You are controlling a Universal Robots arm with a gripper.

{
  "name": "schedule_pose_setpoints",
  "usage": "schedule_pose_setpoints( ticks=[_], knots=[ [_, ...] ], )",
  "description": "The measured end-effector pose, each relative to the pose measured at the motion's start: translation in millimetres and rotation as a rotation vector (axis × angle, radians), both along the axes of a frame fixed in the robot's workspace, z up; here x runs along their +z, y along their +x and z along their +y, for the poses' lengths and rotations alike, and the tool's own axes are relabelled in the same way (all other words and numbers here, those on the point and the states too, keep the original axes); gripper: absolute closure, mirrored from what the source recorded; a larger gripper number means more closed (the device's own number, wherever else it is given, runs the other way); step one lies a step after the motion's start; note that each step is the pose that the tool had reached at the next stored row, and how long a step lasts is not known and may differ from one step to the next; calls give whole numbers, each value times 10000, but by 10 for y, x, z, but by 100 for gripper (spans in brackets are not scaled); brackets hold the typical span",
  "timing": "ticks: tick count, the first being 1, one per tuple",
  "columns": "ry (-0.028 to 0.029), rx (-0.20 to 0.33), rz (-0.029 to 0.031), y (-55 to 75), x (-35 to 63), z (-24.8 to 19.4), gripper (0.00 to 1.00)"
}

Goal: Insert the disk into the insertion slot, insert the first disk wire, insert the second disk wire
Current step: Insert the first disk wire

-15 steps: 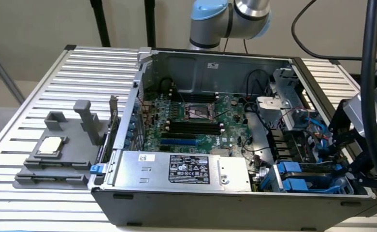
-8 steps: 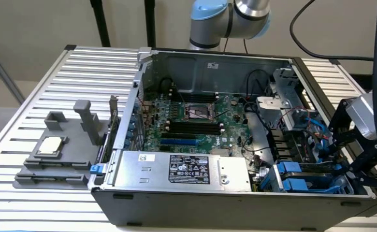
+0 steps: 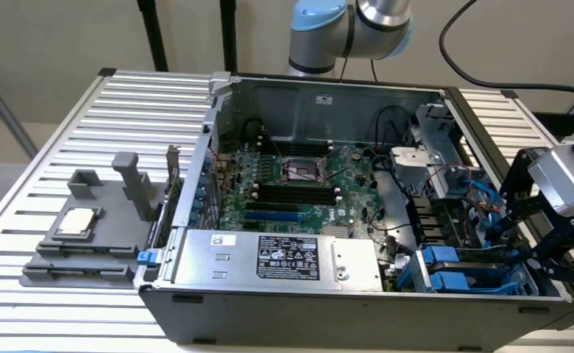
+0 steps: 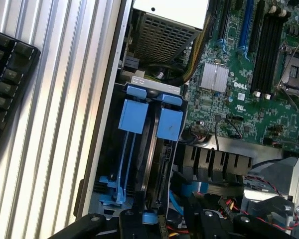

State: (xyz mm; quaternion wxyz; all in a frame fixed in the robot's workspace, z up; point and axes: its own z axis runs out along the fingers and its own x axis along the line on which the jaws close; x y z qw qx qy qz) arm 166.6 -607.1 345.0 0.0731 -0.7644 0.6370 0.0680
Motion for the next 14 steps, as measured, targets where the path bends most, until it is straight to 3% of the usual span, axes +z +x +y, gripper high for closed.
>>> schedule_pose_setpoints(
  ticks=[4, 7, 9, 14],
  knots=[
    [107, 135, -73, 4, -7, 1, 58],
    [197, 232, -120, 13, -11, 1, 71],
    [245, 301, -155, 19, -15, 1, 71],
    [277, 445, -233, 22, -31, 2, 71]
  ],
)
